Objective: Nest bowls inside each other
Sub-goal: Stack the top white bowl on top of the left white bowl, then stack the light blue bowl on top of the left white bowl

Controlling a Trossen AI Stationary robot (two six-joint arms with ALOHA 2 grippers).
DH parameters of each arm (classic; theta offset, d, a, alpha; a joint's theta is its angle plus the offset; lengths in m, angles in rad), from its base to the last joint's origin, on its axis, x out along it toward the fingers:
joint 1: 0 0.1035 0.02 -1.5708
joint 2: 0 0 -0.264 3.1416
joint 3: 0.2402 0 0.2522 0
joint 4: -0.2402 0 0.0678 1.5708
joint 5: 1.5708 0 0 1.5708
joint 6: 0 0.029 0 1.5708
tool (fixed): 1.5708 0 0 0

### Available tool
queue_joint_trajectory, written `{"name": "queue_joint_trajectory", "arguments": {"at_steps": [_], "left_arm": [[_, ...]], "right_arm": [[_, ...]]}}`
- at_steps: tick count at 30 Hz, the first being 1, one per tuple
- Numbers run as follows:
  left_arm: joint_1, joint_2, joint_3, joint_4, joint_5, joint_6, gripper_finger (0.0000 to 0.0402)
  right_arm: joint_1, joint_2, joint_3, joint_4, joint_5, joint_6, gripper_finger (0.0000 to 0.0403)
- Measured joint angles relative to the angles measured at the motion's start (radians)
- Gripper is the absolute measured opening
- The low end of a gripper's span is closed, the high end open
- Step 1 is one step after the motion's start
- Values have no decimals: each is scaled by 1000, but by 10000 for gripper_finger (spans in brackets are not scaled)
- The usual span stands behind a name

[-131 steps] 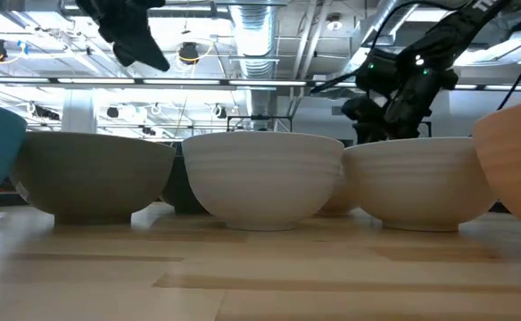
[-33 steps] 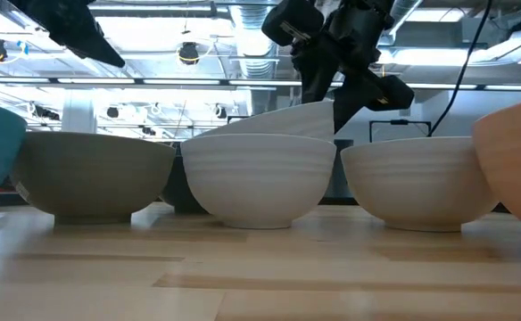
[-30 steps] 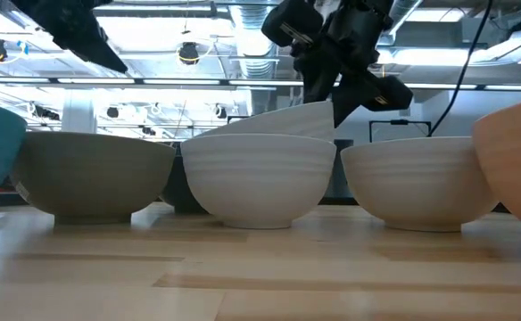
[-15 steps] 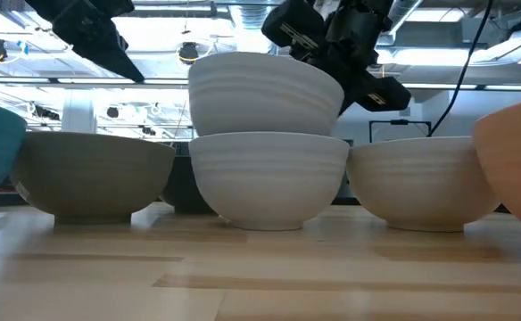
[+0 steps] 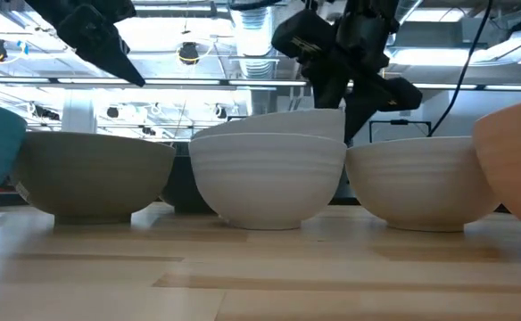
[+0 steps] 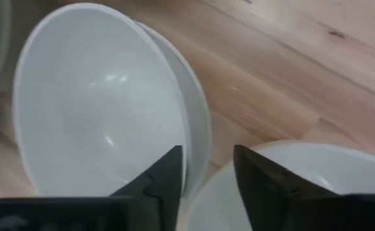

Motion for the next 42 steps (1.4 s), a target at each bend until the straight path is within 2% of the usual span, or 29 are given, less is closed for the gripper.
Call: {"name": "queue_joint_trajectory", "arguments": {"at_steps": [5, 10, 13, 16, 22, 26, 33, 37, 42], "left_arm": [[20, 0, -69, 39, 6, -5, 9], [24, -6, -118, 122, 94, -34, 9], [24, -32, -105, 205, 126, -30, 9], [28, -42, -91, 211, 123, -1, 9], [28, -42, -79, 209, 184, 20, 9], [28, -42, -79, 211, 204, 20, 9], [33, -37, -79, 201, 167, 48, 9], [36, -34, -79, 195, 143, 47, 9], [36, -34, -79, 190, 141, 32, 9]], "right_arm": [[0, 0, 0, -3, -1, -10, 219], [-3, -48, 0, 47, 61, -11, 229], [-55, -91, 0, 48, 124, -28, 225], [-163, -102, 0, 63, 128, -106, 224], [-405, -22, 0, 126, 30, -256, 228], [-502, 12, -1, 101, -36, -302, 230], [-555, 14, 0, 211, -85, -316, 238], [-580, 17, 0, 205, -94, -329, 240], [-592, 98, -3, 259, -152, -326, 240]]}}
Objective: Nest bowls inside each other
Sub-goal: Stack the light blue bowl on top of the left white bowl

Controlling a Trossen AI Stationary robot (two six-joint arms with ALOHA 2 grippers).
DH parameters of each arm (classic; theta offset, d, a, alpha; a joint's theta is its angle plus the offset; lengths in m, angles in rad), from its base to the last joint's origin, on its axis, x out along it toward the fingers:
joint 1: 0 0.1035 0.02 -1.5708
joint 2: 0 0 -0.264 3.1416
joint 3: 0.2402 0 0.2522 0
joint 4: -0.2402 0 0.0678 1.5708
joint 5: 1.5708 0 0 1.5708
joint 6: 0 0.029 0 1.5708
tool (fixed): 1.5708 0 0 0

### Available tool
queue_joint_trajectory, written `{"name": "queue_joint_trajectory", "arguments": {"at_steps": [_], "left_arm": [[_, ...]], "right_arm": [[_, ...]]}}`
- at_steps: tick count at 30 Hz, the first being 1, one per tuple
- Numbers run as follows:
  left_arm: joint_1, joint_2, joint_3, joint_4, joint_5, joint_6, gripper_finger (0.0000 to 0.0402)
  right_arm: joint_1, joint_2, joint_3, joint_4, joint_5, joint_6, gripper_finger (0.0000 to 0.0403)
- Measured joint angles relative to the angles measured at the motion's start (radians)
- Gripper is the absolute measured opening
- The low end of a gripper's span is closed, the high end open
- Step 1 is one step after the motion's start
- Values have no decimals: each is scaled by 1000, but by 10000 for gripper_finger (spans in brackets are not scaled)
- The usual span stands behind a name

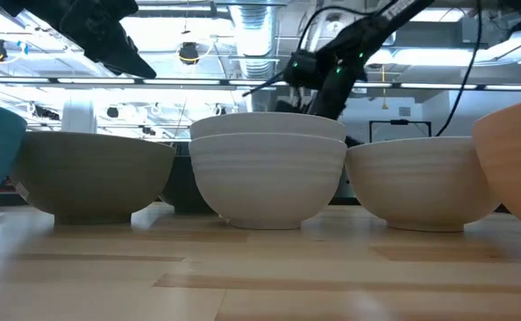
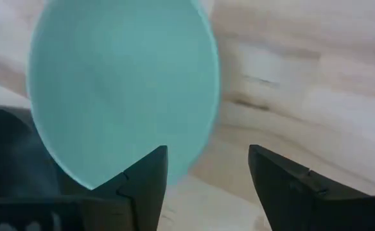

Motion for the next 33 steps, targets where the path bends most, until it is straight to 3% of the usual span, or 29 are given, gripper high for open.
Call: {"name": "queue_joint_trajectory", "arguments": {"at_steps": [6, 12, 21, 26, 30, 33], "left_arm": [[3, 0, 0, -13, -23, -38, 9], [5, 0, 1, -27, -24, -58, 9], [5, 0, 1, -27, -39, -56, 9], [5, 0, 1, -28, -45, -51, 9], [5, 0, 1, -28, -45, -39, 9], [5, 0, 1, -28, -45, -43, 9]], "right_arm": [[12, 70, 18, 31, -45, -3, 240], [-1, 65, 28, 35, 16, -15, 218], [-10, 65, 36, 58, 16, -32, 19], [2, 52, 95, 39, 21, -20, 25], [14, 13, 193, -75, 31, -55, 10], [34, -29, 268, -263, 47, -78, 15]]}}
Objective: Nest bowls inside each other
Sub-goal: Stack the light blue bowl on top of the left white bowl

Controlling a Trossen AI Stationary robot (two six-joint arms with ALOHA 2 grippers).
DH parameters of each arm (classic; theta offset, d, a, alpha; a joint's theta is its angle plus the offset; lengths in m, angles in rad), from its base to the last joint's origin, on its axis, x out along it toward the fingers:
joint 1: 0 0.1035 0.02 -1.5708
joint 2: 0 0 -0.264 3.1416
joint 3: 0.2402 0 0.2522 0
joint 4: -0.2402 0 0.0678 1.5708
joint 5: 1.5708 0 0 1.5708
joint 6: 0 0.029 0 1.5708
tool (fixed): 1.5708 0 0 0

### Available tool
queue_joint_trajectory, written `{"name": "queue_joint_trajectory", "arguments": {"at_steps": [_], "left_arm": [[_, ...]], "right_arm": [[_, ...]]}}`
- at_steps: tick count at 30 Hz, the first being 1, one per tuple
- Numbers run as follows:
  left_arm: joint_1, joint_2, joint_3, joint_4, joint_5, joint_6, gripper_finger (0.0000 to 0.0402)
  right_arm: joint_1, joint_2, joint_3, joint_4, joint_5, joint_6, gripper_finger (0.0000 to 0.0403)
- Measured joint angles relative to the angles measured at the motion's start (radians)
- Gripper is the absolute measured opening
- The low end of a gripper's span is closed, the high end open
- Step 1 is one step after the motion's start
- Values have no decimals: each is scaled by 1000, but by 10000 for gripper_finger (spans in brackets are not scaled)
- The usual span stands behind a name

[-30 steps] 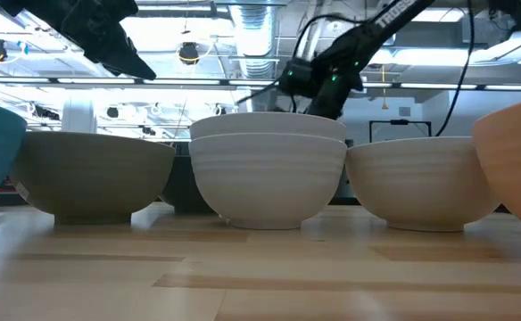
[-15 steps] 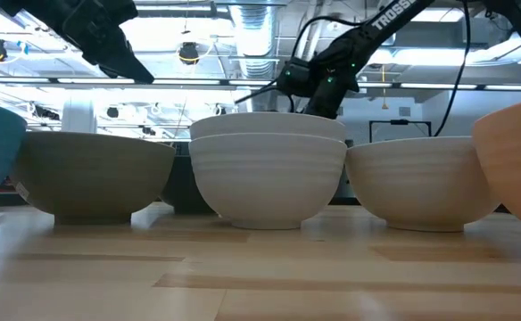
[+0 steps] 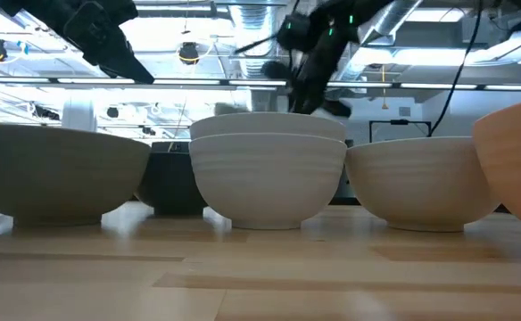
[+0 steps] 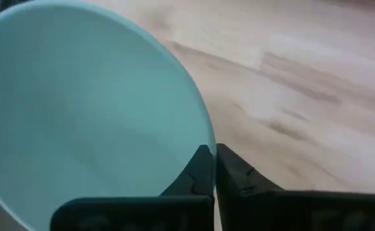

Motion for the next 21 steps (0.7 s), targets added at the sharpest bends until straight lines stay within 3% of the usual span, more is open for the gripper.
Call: {"name": "queue_joint_trajectory", "arguments": {"at_steps": [4, 10, 15, 21], "left_arm": [[0, 0, 0, 0, 0, -4, 9], [0, 0, 0, 2, 0, 6, 9], [0, 0, 0, 4, 1, 7, 9], [-1, 0, 0, -2, 38, -15, 9]], "right_arm": [[94, -85, 53, -265, 2, 11, 13], [336, -163, 54, -277, 43, 221, 12], [464, -101, 53, -354, 90, 338, 25], [526, 12, 53, -266, 58, 359, 20]]}}
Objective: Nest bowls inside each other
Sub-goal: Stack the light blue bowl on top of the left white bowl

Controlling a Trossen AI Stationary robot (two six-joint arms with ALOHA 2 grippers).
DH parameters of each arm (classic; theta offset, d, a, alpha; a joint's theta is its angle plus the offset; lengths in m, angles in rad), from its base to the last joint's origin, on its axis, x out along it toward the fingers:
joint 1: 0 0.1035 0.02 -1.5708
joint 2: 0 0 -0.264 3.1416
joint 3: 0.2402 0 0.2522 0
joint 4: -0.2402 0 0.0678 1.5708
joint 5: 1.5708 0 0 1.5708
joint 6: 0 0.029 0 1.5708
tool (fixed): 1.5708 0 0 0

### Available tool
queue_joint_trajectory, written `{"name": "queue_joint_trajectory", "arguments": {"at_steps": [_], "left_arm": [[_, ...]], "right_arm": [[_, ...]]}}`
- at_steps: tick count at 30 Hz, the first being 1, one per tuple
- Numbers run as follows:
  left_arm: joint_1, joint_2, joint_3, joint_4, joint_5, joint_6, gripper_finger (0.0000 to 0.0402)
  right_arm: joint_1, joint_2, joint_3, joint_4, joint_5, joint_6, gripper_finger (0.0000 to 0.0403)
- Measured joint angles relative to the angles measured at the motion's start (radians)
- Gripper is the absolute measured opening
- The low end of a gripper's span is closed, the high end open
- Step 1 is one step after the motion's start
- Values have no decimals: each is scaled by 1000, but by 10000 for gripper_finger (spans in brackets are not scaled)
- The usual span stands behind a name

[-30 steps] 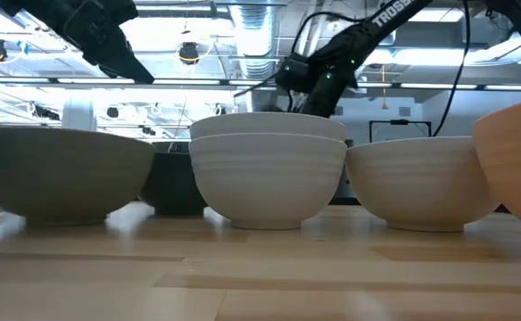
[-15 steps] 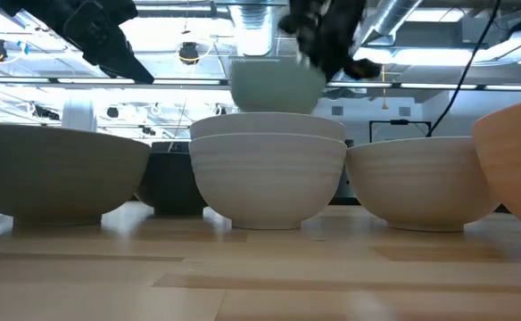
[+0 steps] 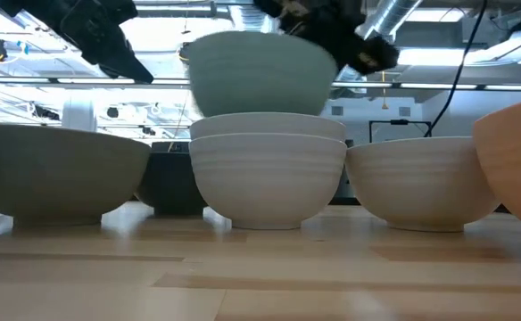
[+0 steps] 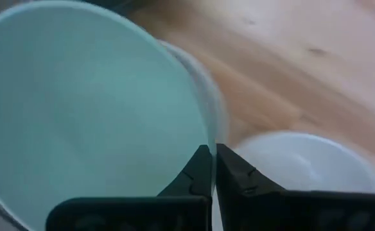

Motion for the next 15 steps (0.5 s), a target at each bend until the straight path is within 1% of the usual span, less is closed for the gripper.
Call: {"name": "queue_joint_trajectory", "arguments": {"at_steps": [4, 8, 11, 15], "left_arm": [[-2, 0, 0, -7, 0, -12, 9], [-4, 0, 0, -14, 19, -22, 9], [-4, 0, 0, -23, 19, -21, 9], [-4, 0, 0, -25, 19, -1, 9]], "right_arm": [[15, 40, 0, 14, -8, 16, 33], [17, 49, 0, 15, -41, 17, 63], [17, 49, 0, 16, -54, 17, 102], [12, 44, 0, 8, -58, 17, 173]]}}
